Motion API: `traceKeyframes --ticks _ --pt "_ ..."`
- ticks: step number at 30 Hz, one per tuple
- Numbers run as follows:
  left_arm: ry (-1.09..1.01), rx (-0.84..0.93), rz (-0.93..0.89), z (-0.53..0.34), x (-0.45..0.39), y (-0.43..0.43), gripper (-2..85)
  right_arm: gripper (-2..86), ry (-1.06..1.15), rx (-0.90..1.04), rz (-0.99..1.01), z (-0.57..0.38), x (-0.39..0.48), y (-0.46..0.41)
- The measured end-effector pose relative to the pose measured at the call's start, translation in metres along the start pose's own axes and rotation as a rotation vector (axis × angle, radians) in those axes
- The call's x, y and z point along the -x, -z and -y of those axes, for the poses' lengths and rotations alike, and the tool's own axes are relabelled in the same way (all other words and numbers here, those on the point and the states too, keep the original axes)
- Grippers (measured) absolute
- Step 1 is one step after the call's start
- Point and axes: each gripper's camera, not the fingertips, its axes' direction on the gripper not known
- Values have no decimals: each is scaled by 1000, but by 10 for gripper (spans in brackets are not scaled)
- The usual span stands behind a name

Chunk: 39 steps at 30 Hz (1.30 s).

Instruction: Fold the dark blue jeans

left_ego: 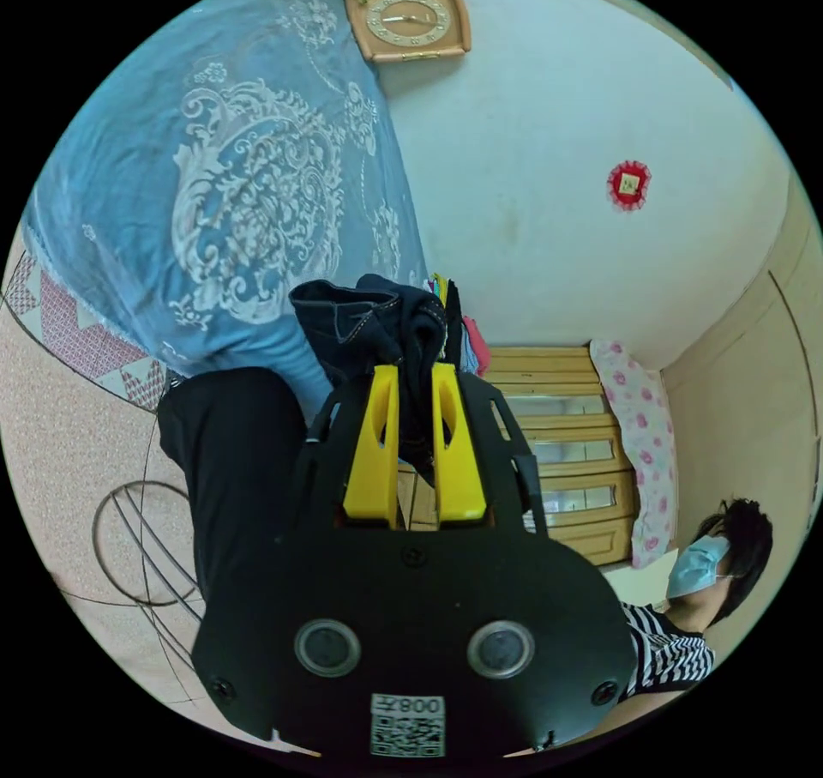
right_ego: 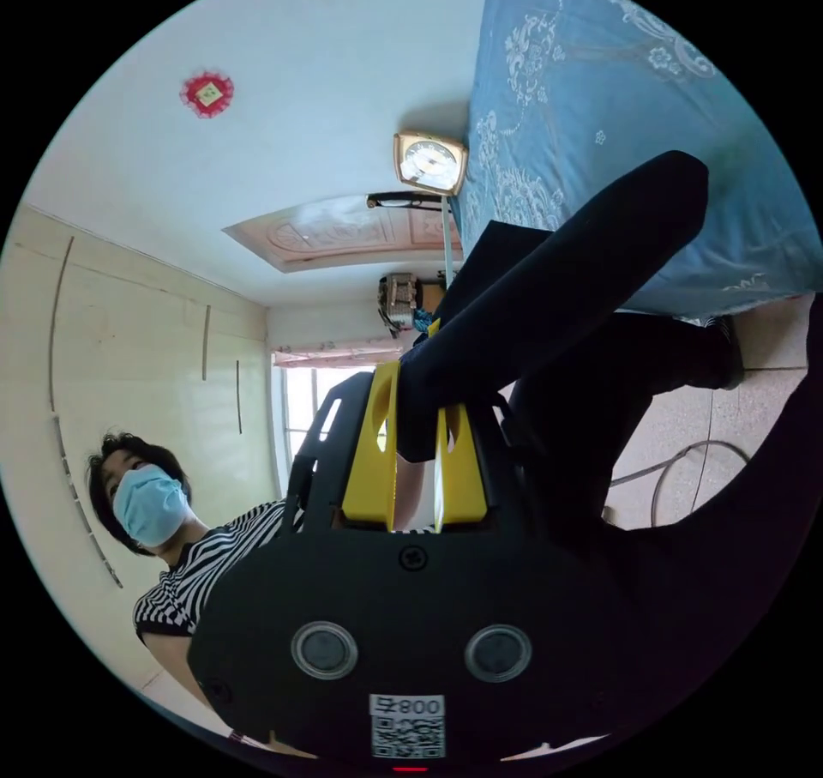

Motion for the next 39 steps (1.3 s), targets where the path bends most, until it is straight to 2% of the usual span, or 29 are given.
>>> traceKeyframes --ticks 4,10,16,18,22,24,26,28,30,31,32,33,35,39 --pt "-53 98 31 6 -24 -90 69 55 27 -105 46 -29 -4 67" --pt "-189 279 75 28 -81 -276 69 53 123 -285 72 -42 12 186" --pt "-365 448 -20 55 -162 -509 68 53 338 -489 -27 -35 81 338" --pt "-442 512 -97 63 -199 -609 68 53 416 -551 -86 -35 107 383" --pt "-500 600 -226 70 -233 -755 69 54 523 -690 -224 -36 133 472" --pt "-523 664 -258 73 -233 -849 69 54 517 -733 -274 -33 120 504" --pt "-535 707 -210 75 -220 -916 69 55 443 -784 -314 -23 77 539" --pt "-500 745 -113 77 -193 -980 69 56 339 -823 -321 -12 23 561" --pt "-443 777 125 80 -144 -1049 65 57 183 -836 -304 1 -42 576" --pt "-422 791 177 81 -132 -1063 64 59 66 -808 -295 10 -83 580" --pt "-394 792 197 82 -113 -1082 62 61 46 -800 -256 10 -111 581" --pt "-384 761 101 84 -102 -1093 60 62 64 -806 -220 8 -120 582" --pt "-376 759 23 85 -92 -1108 53 67 100 -848 -115 -2 -147 591" --pt "-523 652 -15 81 -102 -1126 15 74 146 -864 -126 -10 -155 605"
